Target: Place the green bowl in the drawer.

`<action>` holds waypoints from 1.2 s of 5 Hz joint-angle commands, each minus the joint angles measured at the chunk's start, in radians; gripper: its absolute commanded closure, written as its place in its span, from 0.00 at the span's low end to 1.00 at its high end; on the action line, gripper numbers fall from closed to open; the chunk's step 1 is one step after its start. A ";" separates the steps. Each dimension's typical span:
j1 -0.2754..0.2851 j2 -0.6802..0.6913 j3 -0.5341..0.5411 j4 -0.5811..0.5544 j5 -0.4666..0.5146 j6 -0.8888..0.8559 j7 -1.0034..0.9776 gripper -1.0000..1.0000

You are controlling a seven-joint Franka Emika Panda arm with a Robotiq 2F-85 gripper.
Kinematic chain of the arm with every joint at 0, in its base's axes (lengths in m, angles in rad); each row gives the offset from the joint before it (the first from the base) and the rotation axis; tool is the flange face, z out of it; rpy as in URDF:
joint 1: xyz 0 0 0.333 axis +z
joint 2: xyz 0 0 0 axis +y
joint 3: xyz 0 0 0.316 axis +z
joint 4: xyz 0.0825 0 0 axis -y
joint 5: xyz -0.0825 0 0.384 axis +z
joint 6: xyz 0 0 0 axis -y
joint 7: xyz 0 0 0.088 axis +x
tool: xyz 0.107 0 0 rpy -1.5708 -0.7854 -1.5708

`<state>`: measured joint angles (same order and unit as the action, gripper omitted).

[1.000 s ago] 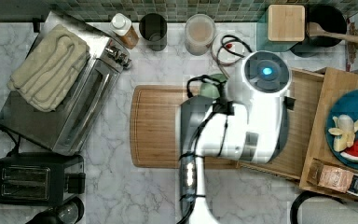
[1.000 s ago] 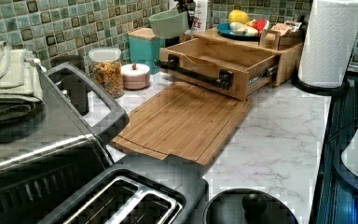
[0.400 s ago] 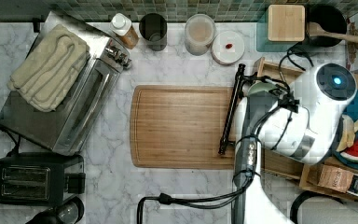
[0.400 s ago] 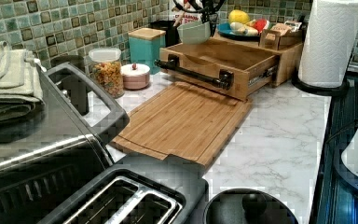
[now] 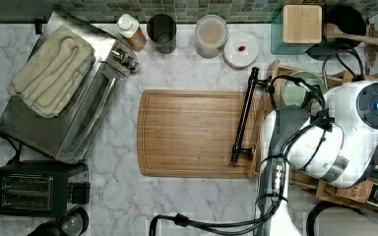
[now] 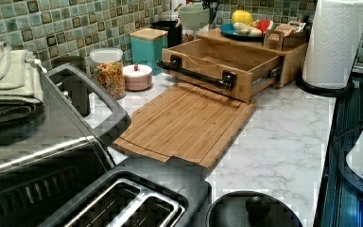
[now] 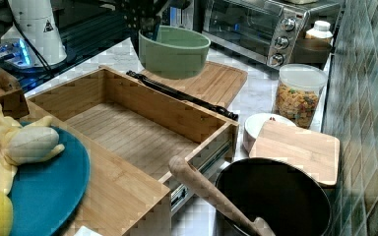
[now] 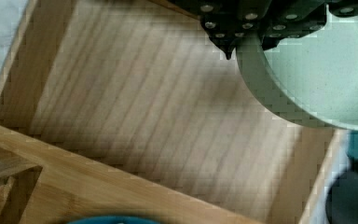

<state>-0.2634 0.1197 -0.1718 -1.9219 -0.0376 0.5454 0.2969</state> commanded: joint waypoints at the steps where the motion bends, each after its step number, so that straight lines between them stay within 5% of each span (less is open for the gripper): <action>1: -0.029 -0.016 -0.029 -0.018 0.060 0.042 0.108 1.00; 3: -0.088 -0.031 -0.006 -0.077 0.076 0.037 0.225 1.00; 4: -0.037 -0.031 -0.053 -0.113 0.057 0.060 0.297 1.00; 6: -0.041 -0.023 -0.063 -0.201 0.067 0.137 0.306 1.00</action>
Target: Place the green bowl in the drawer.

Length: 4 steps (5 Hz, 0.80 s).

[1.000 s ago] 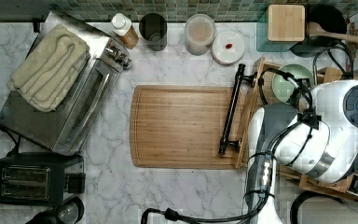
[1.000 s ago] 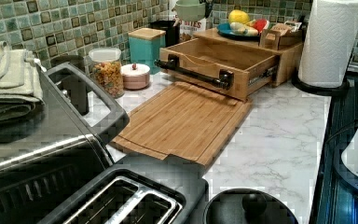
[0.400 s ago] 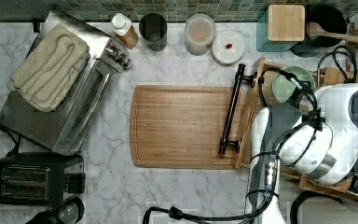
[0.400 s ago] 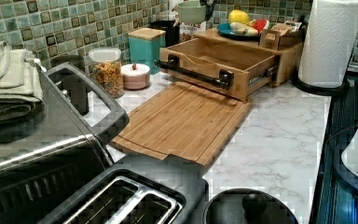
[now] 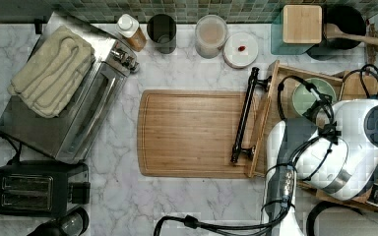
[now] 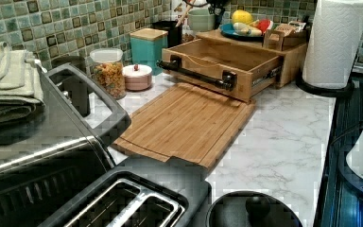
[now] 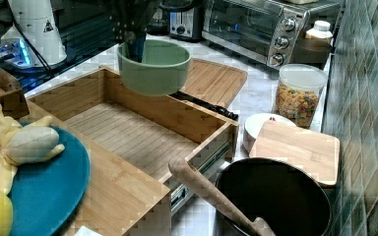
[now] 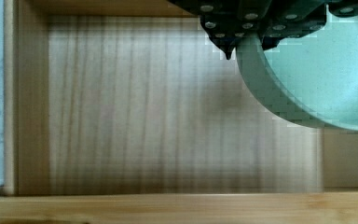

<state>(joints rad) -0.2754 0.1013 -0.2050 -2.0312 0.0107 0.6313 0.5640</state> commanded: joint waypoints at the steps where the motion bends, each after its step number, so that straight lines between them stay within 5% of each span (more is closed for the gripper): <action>1: -0.037 0.017 -0.031 -0.125 0.031 0.097 0.037 1.00; 4: -0.045 0.059 -0.026 -0.162 0.025 0.167 0.046 1.00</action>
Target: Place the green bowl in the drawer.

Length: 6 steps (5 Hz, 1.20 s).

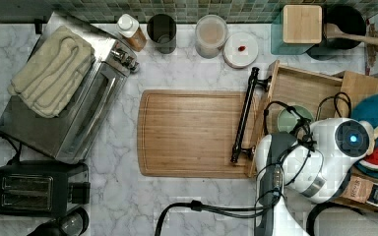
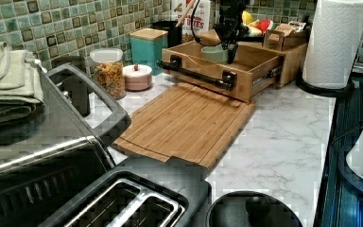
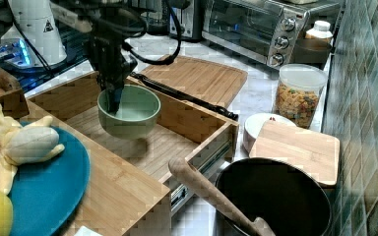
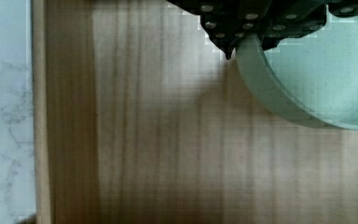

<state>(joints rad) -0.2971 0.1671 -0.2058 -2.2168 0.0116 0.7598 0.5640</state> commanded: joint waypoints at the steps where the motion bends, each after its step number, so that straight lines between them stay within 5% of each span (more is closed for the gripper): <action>1: -0.019 0.000 -0.038 0.019 -0.009 0.053 0.068 1.00; 5: -0.002 0.093 -0.047 0.063 0.034 0.049 0.080 1.00; 6: 0.012 0.079 -0.058 0.076 0.007 0.007 0.124 0.00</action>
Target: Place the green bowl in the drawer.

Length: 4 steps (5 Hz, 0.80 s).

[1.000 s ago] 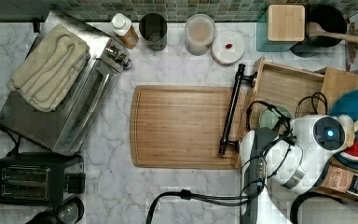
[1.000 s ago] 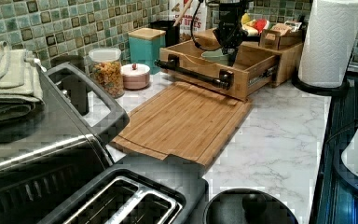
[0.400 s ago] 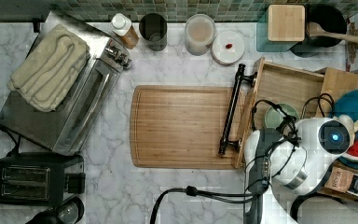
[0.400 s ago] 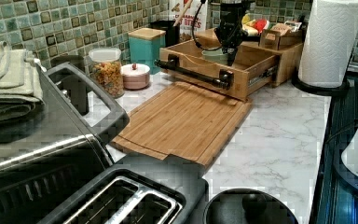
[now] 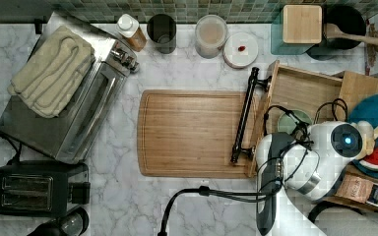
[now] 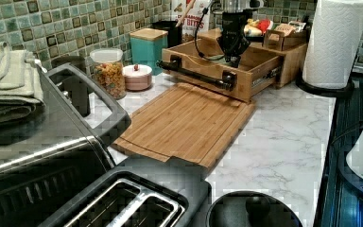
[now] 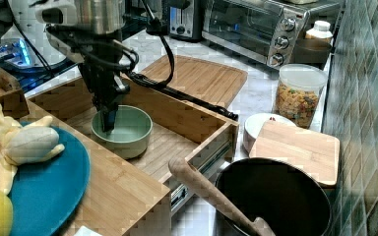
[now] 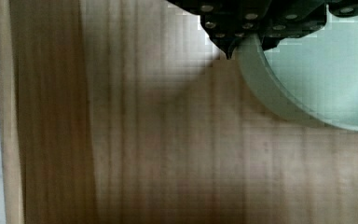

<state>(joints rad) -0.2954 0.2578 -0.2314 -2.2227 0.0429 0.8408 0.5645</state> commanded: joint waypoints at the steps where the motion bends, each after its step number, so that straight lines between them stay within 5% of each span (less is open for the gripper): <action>1: 0.030 -0.026 -0.043 0.088 -0.063 -0.106 0.169 0.00; 4: 0.041 -0.045 -0.034 0.087 -0.146 -0.111 0.281 0.00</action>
<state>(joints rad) -0.2490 0.2563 -0.2449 -2.1973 -0.0753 0.7197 0.8252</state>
